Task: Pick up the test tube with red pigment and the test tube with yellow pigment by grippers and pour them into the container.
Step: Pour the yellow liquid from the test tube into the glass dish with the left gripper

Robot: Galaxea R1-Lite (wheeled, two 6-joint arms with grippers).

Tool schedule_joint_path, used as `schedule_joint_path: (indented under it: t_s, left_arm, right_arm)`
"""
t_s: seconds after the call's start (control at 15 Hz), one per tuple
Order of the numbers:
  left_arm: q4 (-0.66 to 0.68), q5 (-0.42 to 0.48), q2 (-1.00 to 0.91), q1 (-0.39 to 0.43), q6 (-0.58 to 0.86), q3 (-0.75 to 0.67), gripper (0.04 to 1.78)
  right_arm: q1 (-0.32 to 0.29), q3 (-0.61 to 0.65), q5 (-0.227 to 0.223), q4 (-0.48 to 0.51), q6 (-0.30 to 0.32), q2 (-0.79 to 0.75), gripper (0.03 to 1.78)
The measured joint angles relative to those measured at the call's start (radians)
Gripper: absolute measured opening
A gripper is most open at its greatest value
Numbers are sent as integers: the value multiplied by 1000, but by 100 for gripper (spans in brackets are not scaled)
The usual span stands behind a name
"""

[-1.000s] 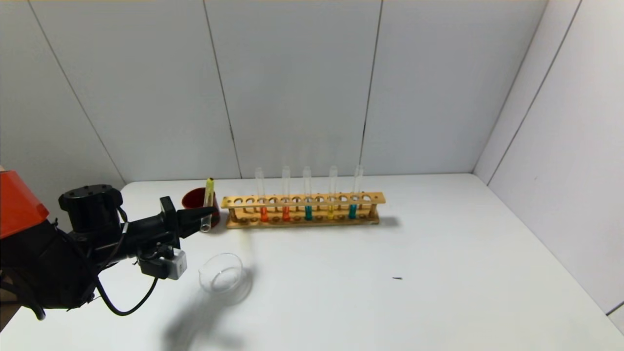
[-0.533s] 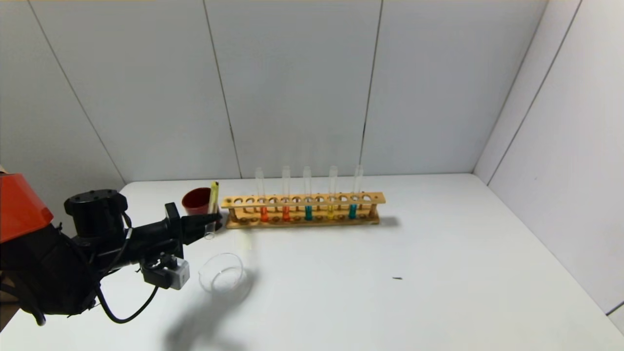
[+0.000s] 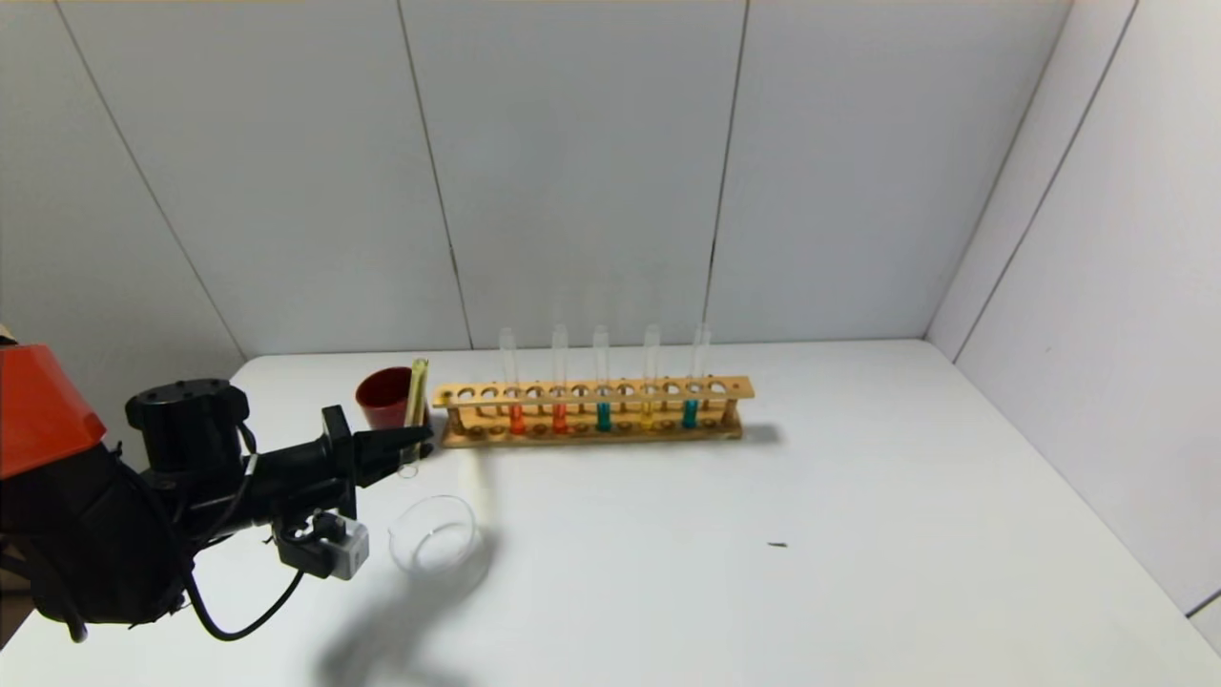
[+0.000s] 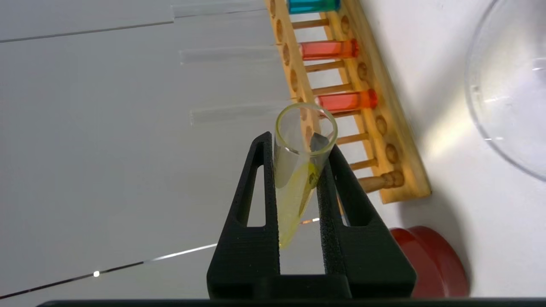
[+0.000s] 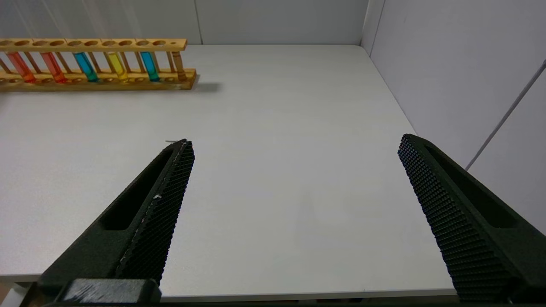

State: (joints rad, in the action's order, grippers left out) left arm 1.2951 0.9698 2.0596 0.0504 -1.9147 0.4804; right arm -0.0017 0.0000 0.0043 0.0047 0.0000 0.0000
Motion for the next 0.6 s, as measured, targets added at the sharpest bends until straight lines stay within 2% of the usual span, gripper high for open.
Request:
schedule_joint_path:
  t_s: [0.6]
  left_arm:
    - [78,-7,34,1,-24,-41,32]
  right_arm:
    - [0,0,0,0,0,0,175]
